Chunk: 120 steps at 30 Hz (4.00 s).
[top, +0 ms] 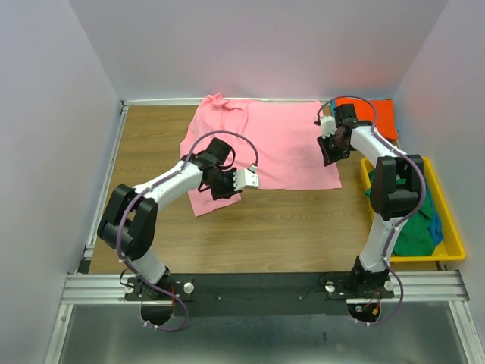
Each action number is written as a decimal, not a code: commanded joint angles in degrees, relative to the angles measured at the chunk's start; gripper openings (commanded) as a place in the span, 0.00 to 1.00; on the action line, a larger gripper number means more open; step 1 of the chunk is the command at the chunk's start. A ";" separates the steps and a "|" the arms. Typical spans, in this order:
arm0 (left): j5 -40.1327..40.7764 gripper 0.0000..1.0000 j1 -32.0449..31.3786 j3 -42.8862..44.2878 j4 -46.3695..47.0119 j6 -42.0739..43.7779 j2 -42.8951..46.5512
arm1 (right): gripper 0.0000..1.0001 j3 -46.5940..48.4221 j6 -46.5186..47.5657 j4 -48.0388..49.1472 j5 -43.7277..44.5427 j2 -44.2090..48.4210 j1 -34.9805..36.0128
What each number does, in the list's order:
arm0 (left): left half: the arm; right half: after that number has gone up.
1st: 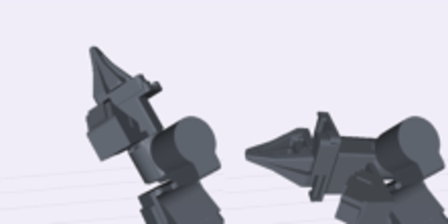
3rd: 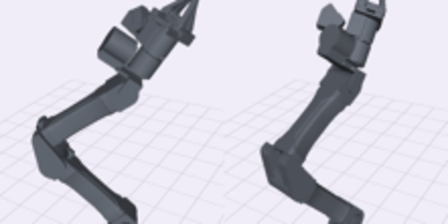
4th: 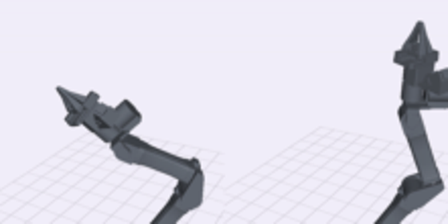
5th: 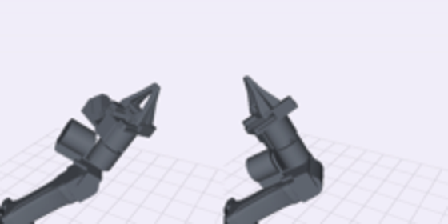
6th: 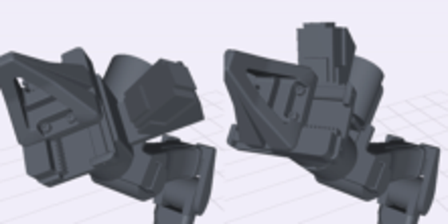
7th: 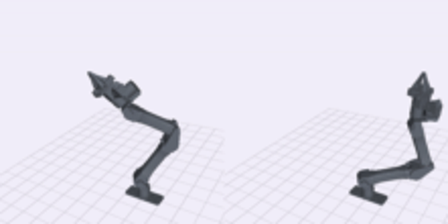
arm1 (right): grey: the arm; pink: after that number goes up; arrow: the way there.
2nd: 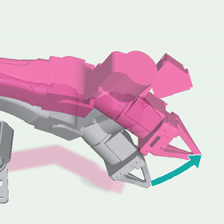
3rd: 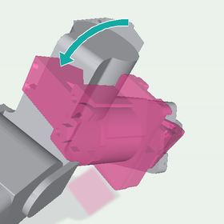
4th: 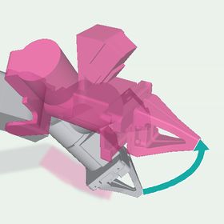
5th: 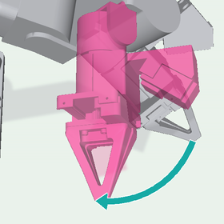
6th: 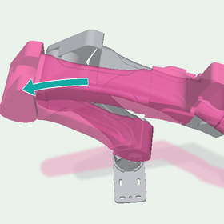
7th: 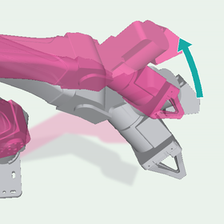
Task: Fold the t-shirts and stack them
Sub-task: Flatten the tshirt out
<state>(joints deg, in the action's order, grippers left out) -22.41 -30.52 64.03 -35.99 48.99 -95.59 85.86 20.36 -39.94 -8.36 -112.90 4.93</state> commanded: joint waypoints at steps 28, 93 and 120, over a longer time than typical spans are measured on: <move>19.25 0.15 25.95 6.23 4.00 -9.09 -17.27 | 0.28 0.82 0.12 -1.80 9.94 -10.60 1.05; -7.82 0.46 28.24 66.95 -5.52 -30.35 -38.00 | 0.31 15.21 -3.66 -13.05 -5.79 -9.00 2.63; 0.44 0.35 23.76 61.56 2.94 -32.73 -48.99 | 0.31 12.66 -4.01 -12.44 -6.05 -11.38 2.63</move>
<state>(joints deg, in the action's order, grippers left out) -23.31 -5.93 125.86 -33.74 16.10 -142.76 99.24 16.53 -52.14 -13.43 -123.22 7.51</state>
